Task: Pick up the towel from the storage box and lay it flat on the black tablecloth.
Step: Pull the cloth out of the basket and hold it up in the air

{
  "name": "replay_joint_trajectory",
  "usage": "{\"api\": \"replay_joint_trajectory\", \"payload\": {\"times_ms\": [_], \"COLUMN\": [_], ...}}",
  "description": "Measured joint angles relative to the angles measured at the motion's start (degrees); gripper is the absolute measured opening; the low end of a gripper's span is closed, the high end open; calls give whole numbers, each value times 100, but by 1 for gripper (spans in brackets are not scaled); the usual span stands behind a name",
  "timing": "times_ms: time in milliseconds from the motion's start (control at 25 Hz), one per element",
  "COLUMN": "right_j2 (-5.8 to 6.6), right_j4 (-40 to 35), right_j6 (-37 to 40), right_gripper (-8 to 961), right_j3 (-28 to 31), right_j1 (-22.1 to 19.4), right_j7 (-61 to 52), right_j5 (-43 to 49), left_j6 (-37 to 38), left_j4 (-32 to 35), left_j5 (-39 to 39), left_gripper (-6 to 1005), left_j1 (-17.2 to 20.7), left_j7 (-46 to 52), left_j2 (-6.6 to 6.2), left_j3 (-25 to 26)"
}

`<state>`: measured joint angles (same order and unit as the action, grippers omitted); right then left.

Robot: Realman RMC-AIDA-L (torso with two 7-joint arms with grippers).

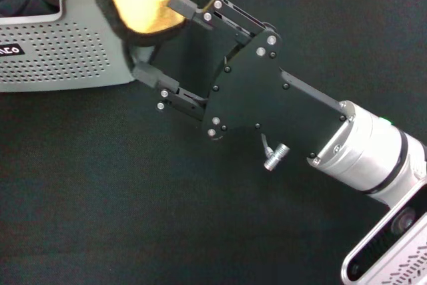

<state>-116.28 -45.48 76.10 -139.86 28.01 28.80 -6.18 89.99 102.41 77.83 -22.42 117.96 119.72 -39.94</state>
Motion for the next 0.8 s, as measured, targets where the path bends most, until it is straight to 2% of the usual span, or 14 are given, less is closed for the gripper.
{"api": "replay_joint_trajectory", "payload": {"times_ms": [120,320,800], "right_j2": [1,0,1], "right_j4": [-14,-51,-55], "right_j6": [1,44,275], "right_gripper": [642,640,636], "right_j3": [4,6,35], "right_j1": [77,88,48], "right_j7": [18,121,308], "right_j5": [-2,-59,-396], "left_j6": [-106,-326,-492], "left_j4": [-52,-108,-301], "left_j5": [0,19,119], "left_gripper": [14,14,14], "left_j1": [12,48,3], "left_j7": [-52,-200,-375], "left_j2": [4,7,7], "left_j3": [-97,-426,-748]}}
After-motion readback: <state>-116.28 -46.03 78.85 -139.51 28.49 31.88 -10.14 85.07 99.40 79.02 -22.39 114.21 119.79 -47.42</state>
